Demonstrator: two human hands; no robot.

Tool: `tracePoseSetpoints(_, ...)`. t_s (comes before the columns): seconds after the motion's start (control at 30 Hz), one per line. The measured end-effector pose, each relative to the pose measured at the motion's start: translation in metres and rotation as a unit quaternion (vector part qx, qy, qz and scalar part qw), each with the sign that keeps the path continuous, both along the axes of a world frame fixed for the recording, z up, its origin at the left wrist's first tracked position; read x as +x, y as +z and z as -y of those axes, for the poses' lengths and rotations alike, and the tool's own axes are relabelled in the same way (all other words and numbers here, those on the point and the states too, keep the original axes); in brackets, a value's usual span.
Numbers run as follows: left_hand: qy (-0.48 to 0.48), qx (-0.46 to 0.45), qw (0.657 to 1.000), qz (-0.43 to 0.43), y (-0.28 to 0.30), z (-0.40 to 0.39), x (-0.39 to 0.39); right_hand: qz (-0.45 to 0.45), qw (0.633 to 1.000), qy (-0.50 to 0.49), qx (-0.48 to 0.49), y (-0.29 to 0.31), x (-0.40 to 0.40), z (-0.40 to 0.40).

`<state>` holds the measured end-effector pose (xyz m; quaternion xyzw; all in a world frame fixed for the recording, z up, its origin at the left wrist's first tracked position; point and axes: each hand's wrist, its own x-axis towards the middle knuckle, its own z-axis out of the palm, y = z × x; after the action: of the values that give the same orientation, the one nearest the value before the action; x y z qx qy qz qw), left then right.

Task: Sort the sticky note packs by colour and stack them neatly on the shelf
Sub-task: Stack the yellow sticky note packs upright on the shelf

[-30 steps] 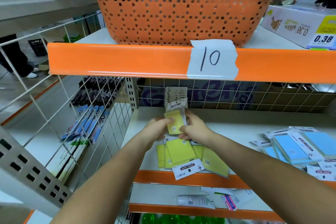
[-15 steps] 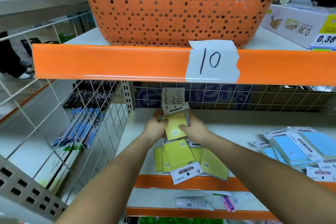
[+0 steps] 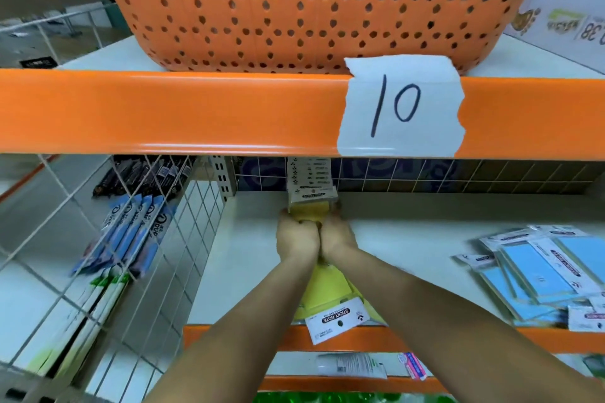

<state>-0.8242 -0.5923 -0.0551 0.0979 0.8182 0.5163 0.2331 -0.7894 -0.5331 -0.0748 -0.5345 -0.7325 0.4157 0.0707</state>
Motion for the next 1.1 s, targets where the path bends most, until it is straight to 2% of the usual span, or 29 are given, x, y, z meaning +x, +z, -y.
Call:
tracePoseSetpoints(0.17,-0.021,-0.002,1.0,0.009,-0.009,-0.007,-0.003,-0.035,0.998,-0.037,-0.035,-0.017,-0.011,-0.01)
tracePoseSetpoints(0.27,-0.021,0.003,1.0,0.015,-0.011,-0.006,-0.009,-0.037,0.998,-0.019,-0.04,-0.018,-0.009,-0.007)
tracePoseSetpoints(0.47,-0.042,0.034,0.997,0.053,-0.013,0.0,-0.018,-0.027,1.0,0.007,-0.002,-0.021,-0.012,-0.003)
tracePoseSetpoints(0.7,-0.099,0.014,0.991,0.09,-0.019,-0.002,-0.023,-0.096,0.995,0.015,-0.012,-0.025,-0.012,-0.006)
tracePoseSetpoints(0.87,-0.112,0.061,0.985,0.116,-0.018,0.003,-0.029,-0.04,0.999,0.025,-0.01,-0.021,-0.017,-0.01)
tracePoseSetpoints(1.0,-0.139,0.009,0.988,0.063,-0.023,0.005,-0.035,-0.011,1.0,0.003,-0.004,-0.015,-0.004,-0.014)
tracePoseSetpoints(1.1,-0.153,0.004,0.986,0.069,-0.024,0.006,-0.035,-0.008,1.0,0.009,0.008,-0.018,-0.005,-0.015)
